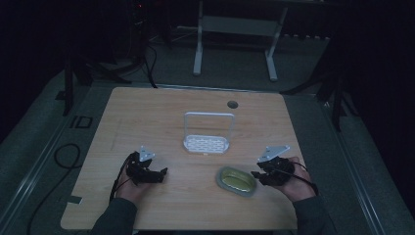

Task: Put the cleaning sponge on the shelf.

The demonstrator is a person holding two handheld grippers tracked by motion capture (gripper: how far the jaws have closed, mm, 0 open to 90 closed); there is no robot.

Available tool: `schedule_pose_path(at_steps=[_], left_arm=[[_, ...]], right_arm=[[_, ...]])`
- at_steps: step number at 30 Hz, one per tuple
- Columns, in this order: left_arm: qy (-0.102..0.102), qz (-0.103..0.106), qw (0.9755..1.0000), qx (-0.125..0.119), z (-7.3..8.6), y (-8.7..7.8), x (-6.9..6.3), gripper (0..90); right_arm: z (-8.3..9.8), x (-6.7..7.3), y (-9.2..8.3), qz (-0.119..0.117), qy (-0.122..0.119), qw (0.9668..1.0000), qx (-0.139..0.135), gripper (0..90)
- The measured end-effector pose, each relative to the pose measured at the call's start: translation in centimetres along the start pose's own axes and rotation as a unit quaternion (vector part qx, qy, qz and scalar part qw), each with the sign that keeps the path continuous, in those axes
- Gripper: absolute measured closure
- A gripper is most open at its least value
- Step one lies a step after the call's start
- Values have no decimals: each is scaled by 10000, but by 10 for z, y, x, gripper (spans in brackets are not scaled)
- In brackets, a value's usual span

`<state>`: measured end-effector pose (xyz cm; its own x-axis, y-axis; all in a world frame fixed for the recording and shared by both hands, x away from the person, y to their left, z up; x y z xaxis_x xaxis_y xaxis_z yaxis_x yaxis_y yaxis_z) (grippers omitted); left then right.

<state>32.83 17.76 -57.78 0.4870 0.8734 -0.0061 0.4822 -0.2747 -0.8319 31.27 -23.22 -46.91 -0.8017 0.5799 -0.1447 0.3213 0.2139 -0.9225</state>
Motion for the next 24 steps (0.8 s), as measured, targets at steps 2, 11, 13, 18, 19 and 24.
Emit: schedule_pose_path(at_steps=[2, 11, 13, 18, 19, 24], left_arm=[[-2, 1, 10000, 0, 0, 0, 0, 88], [-2, 2, 10000, -2, 0, 0, 0, 88], [-1, 2, 10000, -2, 0, 0, 0, 88], [-1, 2, 10000, -2, 0, 0, 0, 88], [-1, 2, 10000, -2, 0, 0, 0, 87], [-1, 2, 10000, -3, 0, 0, 0, 87]], right_arm=[[-2, 0, 0, -22, -40, 10000, 25, 580], [-6, 1, 1, -64, -114, 9999, 89, 579], [-8, 2, 1, -86, -167, 9997, 126, 580], [-11, 2, 1, -110, -216, 9996, 174, 579], [-11, 2, 1, -111, -229, 9995, 176, 580], [-13, 3, 2, -141, -256, 9994, 199, 580]])
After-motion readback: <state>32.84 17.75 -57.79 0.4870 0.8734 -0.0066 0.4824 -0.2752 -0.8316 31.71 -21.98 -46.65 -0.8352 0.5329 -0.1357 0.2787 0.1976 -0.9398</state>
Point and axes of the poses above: each handheld gripper's, and its own axes: y roughly forward along the jaws, z roughly out of its underside, x roughly to its left, the point moved 2 cm from there along y, roughly forward along the jaws, and after that the axes turned 11 degrees about x, right-handed, at the moved point
